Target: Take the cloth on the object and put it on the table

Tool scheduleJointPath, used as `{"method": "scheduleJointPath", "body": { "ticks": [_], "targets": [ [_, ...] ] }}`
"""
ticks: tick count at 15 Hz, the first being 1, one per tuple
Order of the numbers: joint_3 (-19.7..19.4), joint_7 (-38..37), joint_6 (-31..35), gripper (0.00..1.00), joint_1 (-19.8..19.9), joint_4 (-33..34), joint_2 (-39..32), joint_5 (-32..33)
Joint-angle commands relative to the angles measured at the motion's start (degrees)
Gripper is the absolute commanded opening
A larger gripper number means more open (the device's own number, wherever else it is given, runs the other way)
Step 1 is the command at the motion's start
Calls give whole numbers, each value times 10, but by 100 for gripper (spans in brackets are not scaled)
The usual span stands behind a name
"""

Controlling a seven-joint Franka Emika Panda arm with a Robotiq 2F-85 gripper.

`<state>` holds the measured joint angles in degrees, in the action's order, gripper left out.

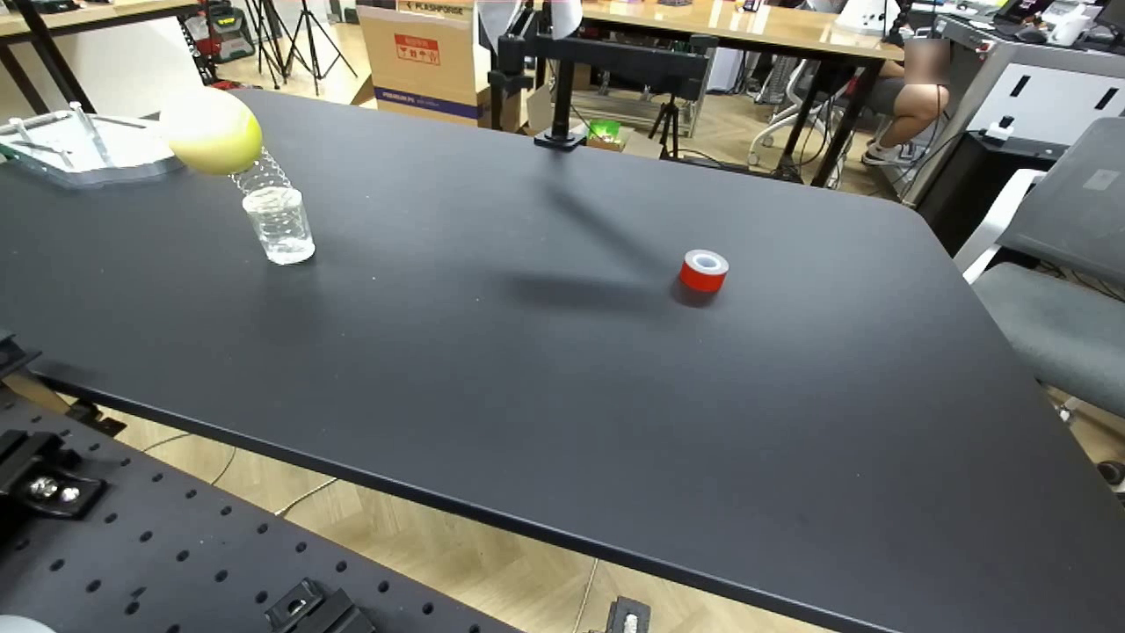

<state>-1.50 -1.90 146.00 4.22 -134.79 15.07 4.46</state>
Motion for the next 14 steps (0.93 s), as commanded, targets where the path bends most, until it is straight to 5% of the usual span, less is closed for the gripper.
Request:
{"method": "scheduleJointPath", "body": {
  "ticks": [1,14],
  "targets": [
    [-12,-66,40,1,28,-22,11,-5],
    [-8,-358,147,1,121,-15,-98,15]
  ]
}}
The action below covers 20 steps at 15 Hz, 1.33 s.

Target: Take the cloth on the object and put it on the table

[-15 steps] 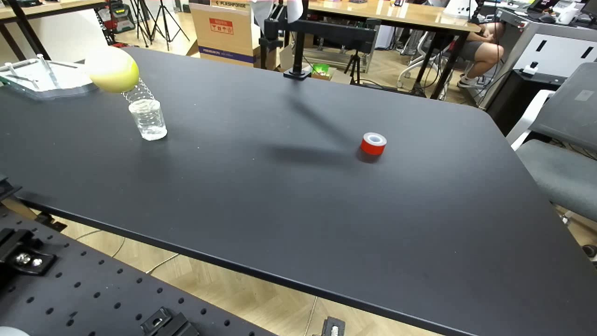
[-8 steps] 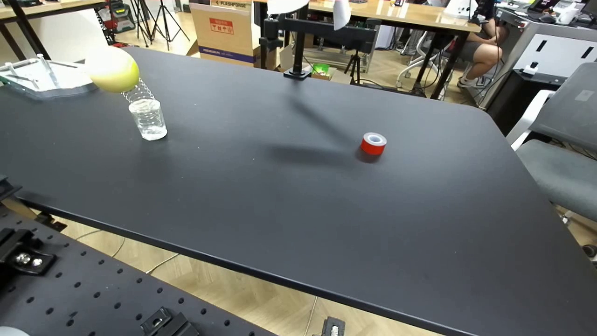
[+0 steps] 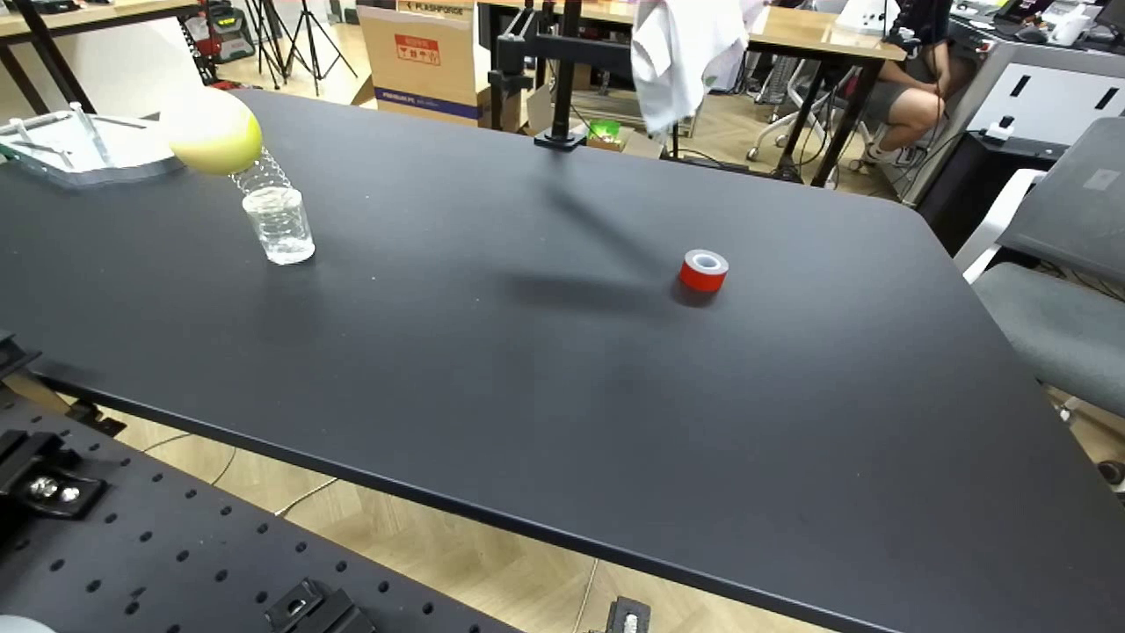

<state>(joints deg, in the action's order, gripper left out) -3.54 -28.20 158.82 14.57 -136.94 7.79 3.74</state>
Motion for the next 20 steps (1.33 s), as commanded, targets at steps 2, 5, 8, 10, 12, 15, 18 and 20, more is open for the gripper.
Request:
{"method": "scheduleJointPath", "body": {
  "ticks": [2,5,8,10,12,15,18,20],
  "targets": [
    [14,-125,26,1,15,9,-43,37],
    [20,-110,20,1,0,13,-65,18],
    [2,-94,15,1,-30,17,-83,-7],
    [-2,-77,10,29,-44,19,-90,-35],
    [-5,-61,6,41,-55,18,-92,-54],
    [-5,-41,2,62,-66,15,-86,-83],
    [-7,-48,3,81,-74,6,-69,-64],
    [-8,-66,14,95,-77,-1,-57,-33]
  ]
}}
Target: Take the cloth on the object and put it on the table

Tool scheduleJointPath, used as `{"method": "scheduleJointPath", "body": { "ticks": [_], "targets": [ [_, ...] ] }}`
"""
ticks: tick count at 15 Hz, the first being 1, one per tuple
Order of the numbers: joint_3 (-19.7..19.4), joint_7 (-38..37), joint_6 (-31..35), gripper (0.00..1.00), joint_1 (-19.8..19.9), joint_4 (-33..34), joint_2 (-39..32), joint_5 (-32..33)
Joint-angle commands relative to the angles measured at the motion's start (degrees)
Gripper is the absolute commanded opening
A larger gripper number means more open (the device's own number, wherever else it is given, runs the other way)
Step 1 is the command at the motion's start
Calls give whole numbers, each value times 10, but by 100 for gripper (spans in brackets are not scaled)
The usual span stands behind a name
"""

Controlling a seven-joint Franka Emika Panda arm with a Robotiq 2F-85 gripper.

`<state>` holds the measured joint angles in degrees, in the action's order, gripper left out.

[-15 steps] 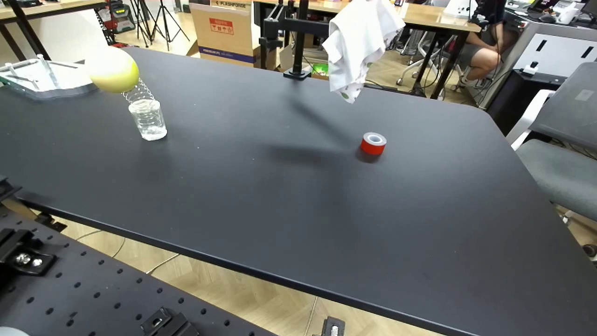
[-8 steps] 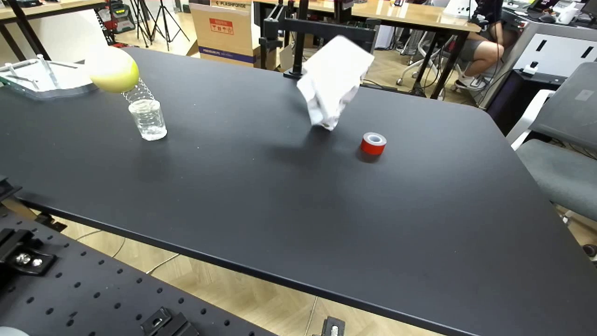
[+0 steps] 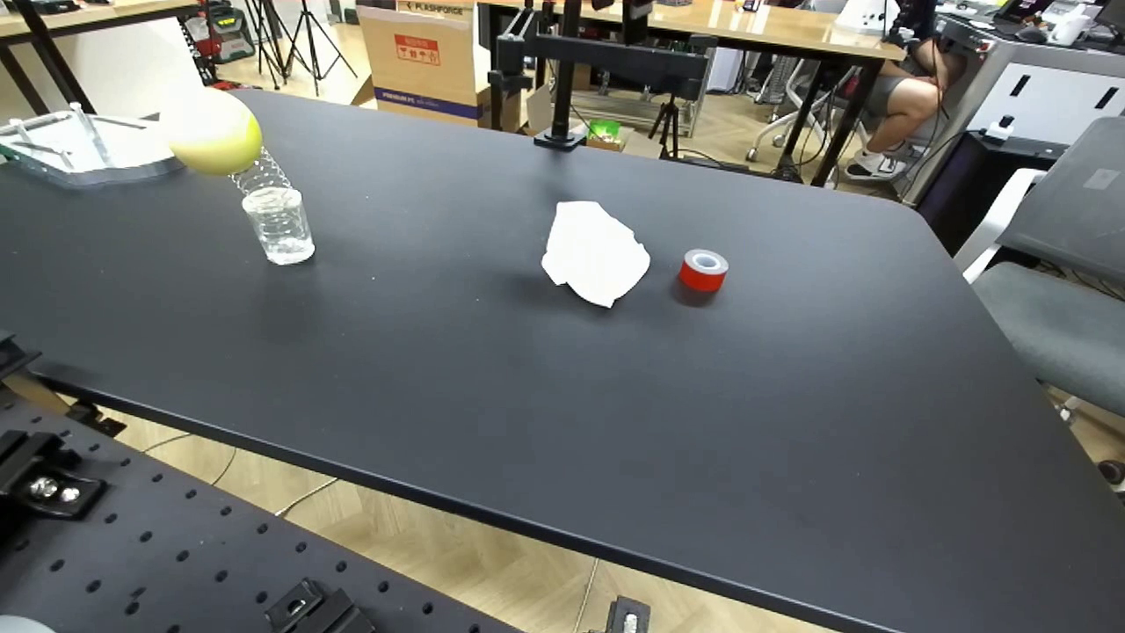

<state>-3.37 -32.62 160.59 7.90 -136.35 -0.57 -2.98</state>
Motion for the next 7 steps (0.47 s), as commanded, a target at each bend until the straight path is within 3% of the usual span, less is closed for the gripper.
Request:
{"method": "scheduleJointPath", "body": {
  "ticks": [1,4,7],
  "targets": [
    [-1,-36,4,99,-2,-12,37,62],
    [8,-19,-7,100,-7,-19,64,90],
    [12,95,-45,100,-36,-23,85,-1]
  ]
}}
